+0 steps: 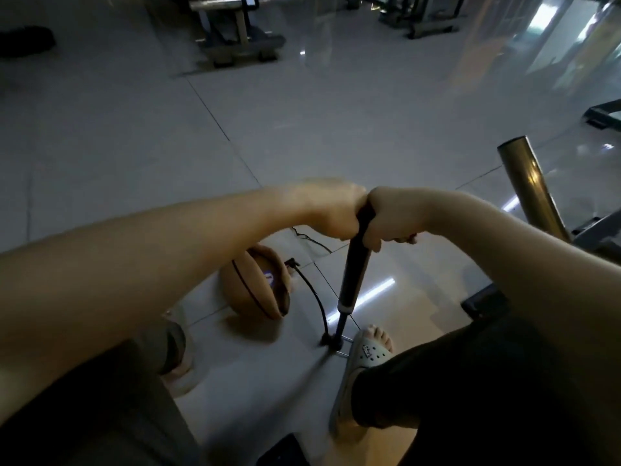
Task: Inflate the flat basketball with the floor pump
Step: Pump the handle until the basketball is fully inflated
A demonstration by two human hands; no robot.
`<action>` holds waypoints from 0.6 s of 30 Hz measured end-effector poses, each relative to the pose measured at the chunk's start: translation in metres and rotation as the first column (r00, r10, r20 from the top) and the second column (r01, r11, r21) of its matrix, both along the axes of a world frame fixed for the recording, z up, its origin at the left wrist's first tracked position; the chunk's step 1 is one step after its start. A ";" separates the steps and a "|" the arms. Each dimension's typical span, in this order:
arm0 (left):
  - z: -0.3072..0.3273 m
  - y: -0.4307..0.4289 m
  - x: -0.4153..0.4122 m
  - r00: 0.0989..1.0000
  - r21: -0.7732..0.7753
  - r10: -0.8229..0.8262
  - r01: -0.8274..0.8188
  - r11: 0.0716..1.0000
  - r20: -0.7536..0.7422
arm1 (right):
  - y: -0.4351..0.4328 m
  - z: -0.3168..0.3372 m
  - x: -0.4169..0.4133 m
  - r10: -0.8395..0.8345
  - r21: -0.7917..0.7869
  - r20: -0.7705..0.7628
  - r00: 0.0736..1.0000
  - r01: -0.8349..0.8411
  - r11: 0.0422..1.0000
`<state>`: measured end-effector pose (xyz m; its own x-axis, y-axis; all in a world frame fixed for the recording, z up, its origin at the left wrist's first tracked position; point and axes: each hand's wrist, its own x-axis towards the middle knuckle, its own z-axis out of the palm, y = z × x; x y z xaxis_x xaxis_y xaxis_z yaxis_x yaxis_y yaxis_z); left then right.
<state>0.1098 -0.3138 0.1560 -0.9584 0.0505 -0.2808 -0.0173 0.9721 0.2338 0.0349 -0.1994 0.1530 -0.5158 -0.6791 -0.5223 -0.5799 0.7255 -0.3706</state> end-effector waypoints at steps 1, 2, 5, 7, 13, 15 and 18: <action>0.000 0.002 0.002 1.000 -0.020 -0.005 0.004 1.000 -0.008 | 0.001 -0.001 0.003 -0.020 0.024 0.051 0.999 0.019 1.000; -0.010 0.004 0.004 1.000 -0.041 -0.009 0.008 0.999 -0.011 | 0.001 -0.011 0.006 -0.030 0.060 0.068 0.997 0.026 0.998; -0.075 0.012 0.015 0.998 -0.062 -0.049 0.051 0.997 0.037 | 0.008 -0.082 0.026 0.003 0.133 -0.025 1.000 0.001 0.991; -0.123 0.017 0.023 0.995 -0.058 -0.074 0.078 0.995 0.061 | 0.016 -0.130 0.042 -0.032 0.157 -0.129 0.991 0.052 0.986; -0.179 0.015 0.022 0.992 -0.056 -0.047 0.054 0.997 0.119 | 0.013 -0.172 0.057 -0.058 0.174 -0.263 0.963 0.107 0.979; -0.176 0.017 0.019 0.990 -0.060 -0.052 0.061 0.996 0.132 | 0.011 -0.170 0.052 -0.054 0.244 -0.244 0.968 0.116 0.963; -0.166 0.026 0.024 0.983 -0.096 -0.063 0.080 0.992 0.175 | 0.009 -0.160 0.056 -0.065 0.401 -0.119 0.991 0.108 0.910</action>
